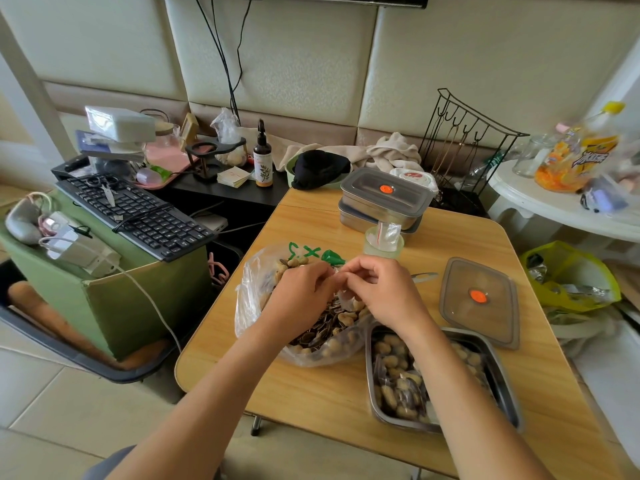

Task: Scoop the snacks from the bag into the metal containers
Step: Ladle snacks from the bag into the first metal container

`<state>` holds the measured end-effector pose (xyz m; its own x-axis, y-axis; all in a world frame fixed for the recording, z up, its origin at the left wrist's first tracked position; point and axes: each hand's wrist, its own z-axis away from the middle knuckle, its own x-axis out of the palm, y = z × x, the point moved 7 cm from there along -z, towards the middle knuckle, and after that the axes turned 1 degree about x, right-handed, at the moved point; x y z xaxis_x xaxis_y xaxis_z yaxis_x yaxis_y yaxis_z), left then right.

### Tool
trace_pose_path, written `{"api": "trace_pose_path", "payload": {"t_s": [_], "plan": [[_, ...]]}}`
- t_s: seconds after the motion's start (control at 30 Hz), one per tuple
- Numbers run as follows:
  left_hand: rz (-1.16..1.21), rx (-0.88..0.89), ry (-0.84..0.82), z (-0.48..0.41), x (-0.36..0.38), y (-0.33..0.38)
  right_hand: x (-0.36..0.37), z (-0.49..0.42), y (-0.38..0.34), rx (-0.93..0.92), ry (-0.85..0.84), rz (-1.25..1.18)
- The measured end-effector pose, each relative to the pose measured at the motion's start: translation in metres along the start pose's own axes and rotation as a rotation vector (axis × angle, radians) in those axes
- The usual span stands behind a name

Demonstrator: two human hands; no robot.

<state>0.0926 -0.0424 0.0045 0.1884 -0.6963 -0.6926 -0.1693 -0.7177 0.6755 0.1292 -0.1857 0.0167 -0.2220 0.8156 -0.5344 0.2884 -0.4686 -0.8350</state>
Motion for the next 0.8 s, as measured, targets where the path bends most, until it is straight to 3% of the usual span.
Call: {"api": "trace_pose_path", "payload": {"t_s": [0.27,0.5,0.67,0.8], "plan": [[0.077,-0.04,0.044,0.0022,-0.0047,0.0025,-0.006,0.0,-0.0053,-0.059,0.149,0.087],[0.082,-0.039,-0.017,0.0021,-0.0023,-0.0037,0.0003,0.0002,-0.0007,-0.021,0.003,0.021],[-0.023,-0.023,0.025,-0.0002,-0.0033,-0.0038,0.0005,0.0006,-0.0018,-0.045,0.066,0.11],[0.027,-0.066,0.04,0.0005,-0.0054,-0.0033,0.0031,0.0021,-0.0092,-0.106,0.078,0.173]]}}
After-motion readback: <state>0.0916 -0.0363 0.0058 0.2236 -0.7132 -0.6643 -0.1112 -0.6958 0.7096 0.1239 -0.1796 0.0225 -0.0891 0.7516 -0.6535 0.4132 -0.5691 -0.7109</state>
